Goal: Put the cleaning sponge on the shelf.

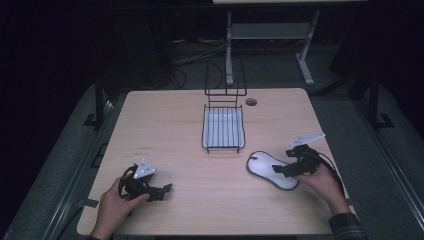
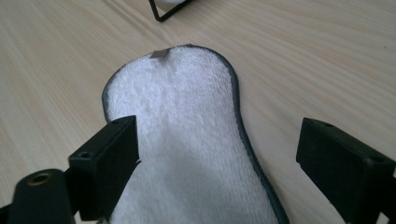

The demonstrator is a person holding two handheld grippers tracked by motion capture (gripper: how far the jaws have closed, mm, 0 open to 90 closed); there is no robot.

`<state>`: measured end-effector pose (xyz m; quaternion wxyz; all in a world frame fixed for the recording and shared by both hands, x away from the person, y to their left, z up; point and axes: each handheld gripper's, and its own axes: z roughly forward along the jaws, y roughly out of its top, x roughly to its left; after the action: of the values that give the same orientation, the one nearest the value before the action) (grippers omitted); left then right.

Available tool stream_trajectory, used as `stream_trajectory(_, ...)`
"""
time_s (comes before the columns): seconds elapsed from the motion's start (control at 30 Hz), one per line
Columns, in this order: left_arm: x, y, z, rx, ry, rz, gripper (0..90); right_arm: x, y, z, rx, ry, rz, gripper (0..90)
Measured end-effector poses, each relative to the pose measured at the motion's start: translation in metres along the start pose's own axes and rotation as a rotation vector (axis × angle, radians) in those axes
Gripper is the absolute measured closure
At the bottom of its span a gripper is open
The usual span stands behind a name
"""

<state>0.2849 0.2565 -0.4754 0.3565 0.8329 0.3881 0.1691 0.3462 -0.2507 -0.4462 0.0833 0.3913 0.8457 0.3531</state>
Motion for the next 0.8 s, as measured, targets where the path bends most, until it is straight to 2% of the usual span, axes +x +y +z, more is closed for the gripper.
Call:
stream_trajectory(0.1, 0.000, 0.000, 0.000, -0.001, 0.000, 0.000, 12.6, 0.000, 0.003, 0.009, 0.021, 0.017, -0.015, 10.2)
stream_trajectory(0.23, 0.000, 0.000, 0.000, -0.001, 0.000, 0.000, 12.6, 0.001, 0.003, 0.015, 0.043, 0.017, -0.038, 10.2)
stream_trajectory(0.6, 0.000, 0.000, 0.000, -0.001, 0.000, 0.000, 12.6, 0.002, 0.000, 0.022, 0.071, 0.016, -0.049, 10.4)
stream_trajectory(0.77, 0.000, 0.000, 0.000, 0.000, 0.000, 0.000, 12.6, 0.007, 0.000, 0.024, 0.087, 0.022, -0.082, 11.3)
stream_trajectory(0.8, 0.000, 0.000, 0.000, 0.000, 0.000, 0.000, 12.6, 0.010, 0.001, 0.024, 0.089, 0.017, -0.109, 13.4)
